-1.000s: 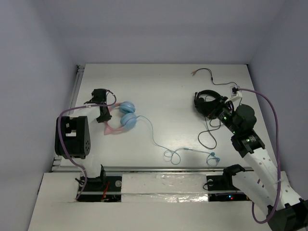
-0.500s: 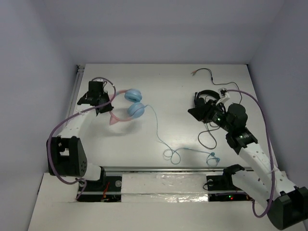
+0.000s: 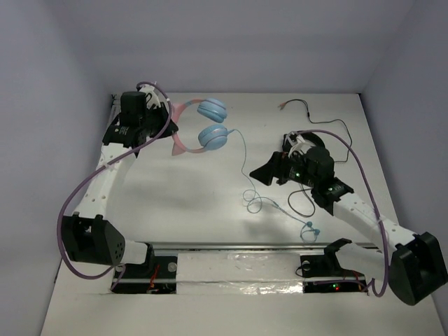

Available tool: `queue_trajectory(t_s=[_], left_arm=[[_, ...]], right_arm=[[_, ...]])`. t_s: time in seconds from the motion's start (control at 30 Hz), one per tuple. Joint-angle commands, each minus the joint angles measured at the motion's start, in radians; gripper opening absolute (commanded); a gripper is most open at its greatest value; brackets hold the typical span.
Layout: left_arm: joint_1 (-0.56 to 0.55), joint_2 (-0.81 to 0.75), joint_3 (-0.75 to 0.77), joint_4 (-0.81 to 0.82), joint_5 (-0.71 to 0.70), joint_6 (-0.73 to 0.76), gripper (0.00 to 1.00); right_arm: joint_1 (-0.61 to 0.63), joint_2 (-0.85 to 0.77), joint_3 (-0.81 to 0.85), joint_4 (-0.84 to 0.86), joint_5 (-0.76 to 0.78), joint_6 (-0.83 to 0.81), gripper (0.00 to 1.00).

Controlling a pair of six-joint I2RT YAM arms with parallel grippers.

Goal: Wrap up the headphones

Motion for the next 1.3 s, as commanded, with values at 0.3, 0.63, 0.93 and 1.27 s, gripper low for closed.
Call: queue_trajectory(t_s=[0.3, 0.63, 0.93, 1.27], left_arm=[[-0.014, -0.003, 0.165, 0.098, 0.239, -0.089, 0.0], [-0.014, -0.043, 0.221, 0.18, 0.326, -0.189, 0.0], [-0.014, -0.091, 0.252, 0.236, 0.417, -0.259, 0.0], [-0.023, -0.141, 0.269, 0.264, 0.428, -0.328, 0.0]], right_arm=[[0.022, 0.117, 0.015, 0.174, 0.034, -0.049, 0.86], [0.031, 0.183, -0.042, 0.337, 0.006, -0.001, 0.71], [0.051, 0.192, -0.053, 0.367, 0.064, -0.017, 0.75], [0.084, 0.045, -0.151, 0.429, -0.04, 0.042, 0.96]])
